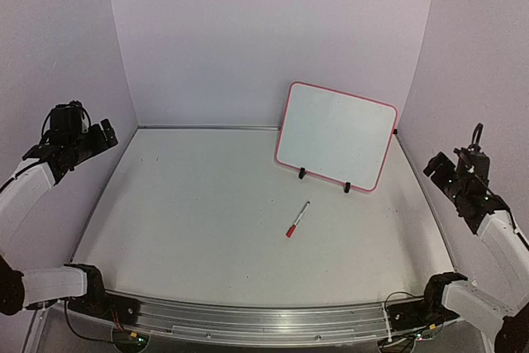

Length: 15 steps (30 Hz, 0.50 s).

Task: Write a sentence on the whiteboard
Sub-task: Move the whiteboard stand.

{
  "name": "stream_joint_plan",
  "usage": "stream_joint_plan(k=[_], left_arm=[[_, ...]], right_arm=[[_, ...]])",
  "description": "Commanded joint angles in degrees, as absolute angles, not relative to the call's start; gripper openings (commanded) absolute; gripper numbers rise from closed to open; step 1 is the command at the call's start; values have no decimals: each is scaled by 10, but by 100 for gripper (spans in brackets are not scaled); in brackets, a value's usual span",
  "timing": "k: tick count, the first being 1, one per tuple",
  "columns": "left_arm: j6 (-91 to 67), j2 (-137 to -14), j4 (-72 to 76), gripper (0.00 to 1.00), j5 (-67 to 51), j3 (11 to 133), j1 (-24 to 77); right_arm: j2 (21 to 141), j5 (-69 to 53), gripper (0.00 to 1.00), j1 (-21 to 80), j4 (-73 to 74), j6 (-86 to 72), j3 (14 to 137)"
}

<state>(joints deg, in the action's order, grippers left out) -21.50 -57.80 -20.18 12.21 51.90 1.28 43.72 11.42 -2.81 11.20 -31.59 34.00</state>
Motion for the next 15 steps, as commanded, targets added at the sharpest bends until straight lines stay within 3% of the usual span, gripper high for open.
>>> stream_joint_plan(k=[1,7,13,15], left_arm=[[-218,-570,-209,100,128,521,10],[-204,-596,-227,100,42,551,10],[-177,-616,-251,100,-40,584,10],[-170,-619,-253,100,-45,582,10]], right_arm=[[459,66,98,-27,125,-285,366],[530,-88,98,-13,129,-243,424],[628,83,98,207,148,-244,493],[669,93,95,235,149,-266,510]])
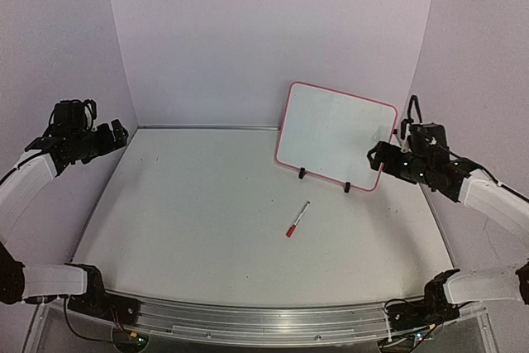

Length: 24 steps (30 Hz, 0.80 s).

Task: Write a sentence on the whiteboard
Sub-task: Move the whiteboard stand.

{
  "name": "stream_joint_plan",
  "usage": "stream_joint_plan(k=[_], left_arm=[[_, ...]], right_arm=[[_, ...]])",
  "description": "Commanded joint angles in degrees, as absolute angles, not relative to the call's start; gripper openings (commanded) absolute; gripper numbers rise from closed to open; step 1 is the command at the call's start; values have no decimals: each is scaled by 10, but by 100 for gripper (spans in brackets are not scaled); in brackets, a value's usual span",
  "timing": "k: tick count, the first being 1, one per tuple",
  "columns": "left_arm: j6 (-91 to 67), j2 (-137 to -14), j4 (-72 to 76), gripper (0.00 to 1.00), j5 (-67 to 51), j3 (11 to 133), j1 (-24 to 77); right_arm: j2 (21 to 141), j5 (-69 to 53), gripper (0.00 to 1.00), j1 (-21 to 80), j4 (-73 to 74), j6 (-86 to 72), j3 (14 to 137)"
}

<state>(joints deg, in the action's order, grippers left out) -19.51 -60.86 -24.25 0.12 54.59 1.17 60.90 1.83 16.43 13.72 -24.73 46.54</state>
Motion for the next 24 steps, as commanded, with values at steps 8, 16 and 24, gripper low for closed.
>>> stream_joint_plan(k=[8,16,24], left_arm=[[-176,-605,-218,99,-108,550,11],[-181,-606,-204,99,-137,540,11],[-185,-612,-194,100,-169,527,11]], right_arm=[[853,187,81,356,189,-380,613],[1020,228,76,342,241,-435,702],[1130,221,62,320,230,-391,748]])
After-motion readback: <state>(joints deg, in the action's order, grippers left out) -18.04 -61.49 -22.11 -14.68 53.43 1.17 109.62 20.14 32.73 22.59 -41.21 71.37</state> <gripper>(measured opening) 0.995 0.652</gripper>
